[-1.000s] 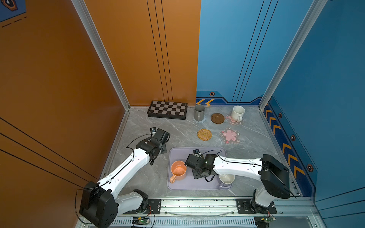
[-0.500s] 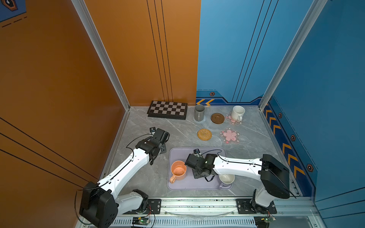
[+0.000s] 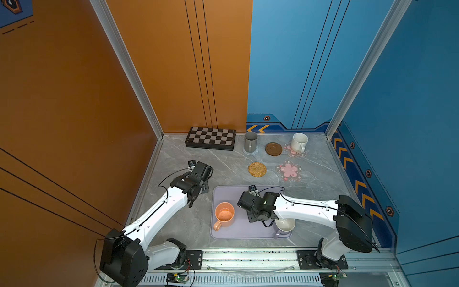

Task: Place cups on coasters
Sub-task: Pick up the cup from the tray, then place the cup on the coaster.

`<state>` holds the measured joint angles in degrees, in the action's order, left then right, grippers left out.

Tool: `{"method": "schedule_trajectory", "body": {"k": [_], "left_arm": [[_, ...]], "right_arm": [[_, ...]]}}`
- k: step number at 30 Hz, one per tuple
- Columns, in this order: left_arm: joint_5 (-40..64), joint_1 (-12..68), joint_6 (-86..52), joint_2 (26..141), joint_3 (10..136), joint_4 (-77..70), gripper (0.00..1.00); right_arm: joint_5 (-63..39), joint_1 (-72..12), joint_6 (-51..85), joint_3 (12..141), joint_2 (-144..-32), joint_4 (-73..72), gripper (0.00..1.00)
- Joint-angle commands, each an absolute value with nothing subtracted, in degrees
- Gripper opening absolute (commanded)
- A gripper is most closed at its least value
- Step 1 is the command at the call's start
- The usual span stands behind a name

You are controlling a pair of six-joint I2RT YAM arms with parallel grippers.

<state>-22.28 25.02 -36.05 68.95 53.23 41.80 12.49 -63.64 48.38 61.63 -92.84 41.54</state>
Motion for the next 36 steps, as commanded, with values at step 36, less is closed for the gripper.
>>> {"method": "schedule_trajectory", "body": {"k": [36], "left_arm": [[-22.3, 24.6, -39.5, 70.7, 52.9, 42.8, 0.44]], "right_arm": [[23.1, -41.4, 31.5, 62.3, -74.5, 41.9, 0.0]]}}
